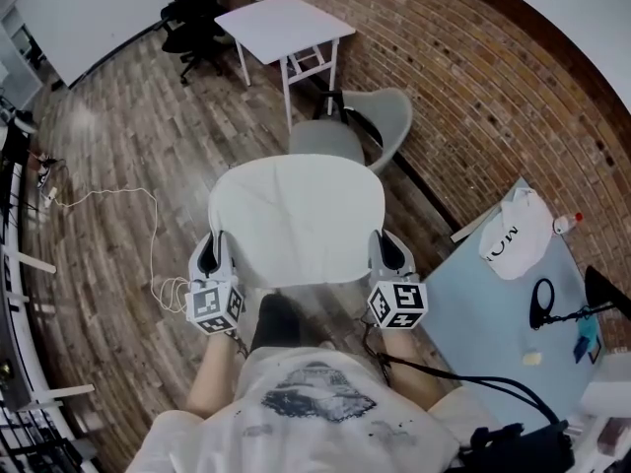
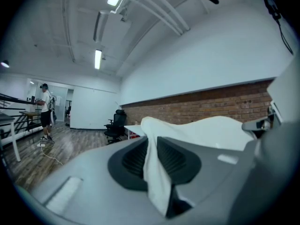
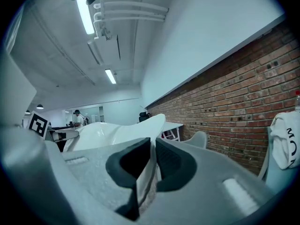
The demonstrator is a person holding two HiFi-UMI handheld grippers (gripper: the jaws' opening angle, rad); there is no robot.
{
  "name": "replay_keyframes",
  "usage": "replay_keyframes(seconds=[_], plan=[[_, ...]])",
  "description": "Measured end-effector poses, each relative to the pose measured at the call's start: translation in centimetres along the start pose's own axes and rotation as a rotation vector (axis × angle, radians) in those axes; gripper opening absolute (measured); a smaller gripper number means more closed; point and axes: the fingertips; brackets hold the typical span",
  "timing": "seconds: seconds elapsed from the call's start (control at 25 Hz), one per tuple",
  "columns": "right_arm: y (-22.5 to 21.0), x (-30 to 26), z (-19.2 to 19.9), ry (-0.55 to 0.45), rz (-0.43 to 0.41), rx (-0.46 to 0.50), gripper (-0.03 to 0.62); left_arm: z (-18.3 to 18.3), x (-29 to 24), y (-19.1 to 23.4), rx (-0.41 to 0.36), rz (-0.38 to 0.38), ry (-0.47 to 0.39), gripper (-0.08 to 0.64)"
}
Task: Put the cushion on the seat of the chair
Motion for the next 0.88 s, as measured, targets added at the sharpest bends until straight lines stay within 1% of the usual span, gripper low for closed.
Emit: replay_keyframes(seconds=[0.12,0.24,0.56,0.72,0.88], plan=[[0.8,-3.2,-0.7,0.006,0.015,0.007,0.031,-0.6,-3.1,2.2,0.01,0.012,-0.006,0.052],[2.3,-7.4,-1.9,0.015,0.036,0.01,0.031,-1.6,-7.1,5.2,0.01,0.035,0.001,0.052],[7.7,-19.9,-6.6,0.033,0.085,-0.015,0.031,-7.2,-18.2,15.6,-0.014,0.087,0.009,0.054],[9.8,-25.4,-8.4,0.03,0.119,-0.037,0.031,-9.2,-23.0,19.5,-0.032,0.131,0.021,0.052],[11.2,-28.9,-10.1,0.014,0.157,-0.041,0.031,-11.0,-26.9,22.7,-0.057,0.168,0.021,0.052]])
Point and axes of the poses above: the fingertips, and each gripper's own axes: x backward along the fingers, y to its left, z out of its underside, and after that the axes turned 15 degrees about y, right-handed
